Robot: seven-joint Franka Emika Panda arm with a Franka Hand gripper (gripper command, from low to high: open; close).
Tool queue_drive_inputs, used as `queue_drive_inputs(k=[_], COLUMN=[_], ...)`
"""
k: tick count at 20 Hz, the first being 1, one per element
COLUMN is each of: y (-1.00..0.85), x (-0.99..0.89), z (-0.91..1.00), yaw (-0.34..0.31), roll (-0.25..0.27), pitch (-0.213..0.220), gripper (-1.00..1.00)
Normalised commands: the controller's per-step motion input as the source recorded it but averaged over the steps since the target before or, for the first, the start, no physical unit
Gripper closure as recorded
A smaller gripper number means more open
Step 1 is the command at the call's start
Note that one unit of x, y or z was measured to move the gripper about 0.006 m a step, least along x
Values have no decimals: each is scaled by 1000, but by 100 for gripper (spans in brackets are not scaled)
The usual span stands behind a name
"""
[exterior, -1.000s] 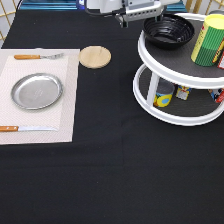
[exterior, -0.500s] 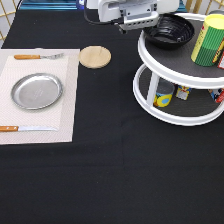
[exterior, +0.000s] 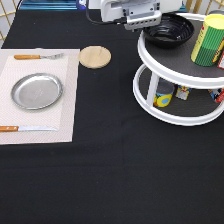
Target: Pick up the bowl from the lazy Susan and put bowl on the plate
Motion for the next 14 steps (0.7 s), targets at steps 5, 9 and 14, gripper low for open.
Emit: queue_drive_inputs(k=[5, 9, 14], y=[-6, -185, -552], x=[131, 209, 267], z=[435, 924, 830], yaw=[-65, -85, -67], roll=[22, 74, 100], pitch=[14, 85, 105], gripper=[100, 100, 100])
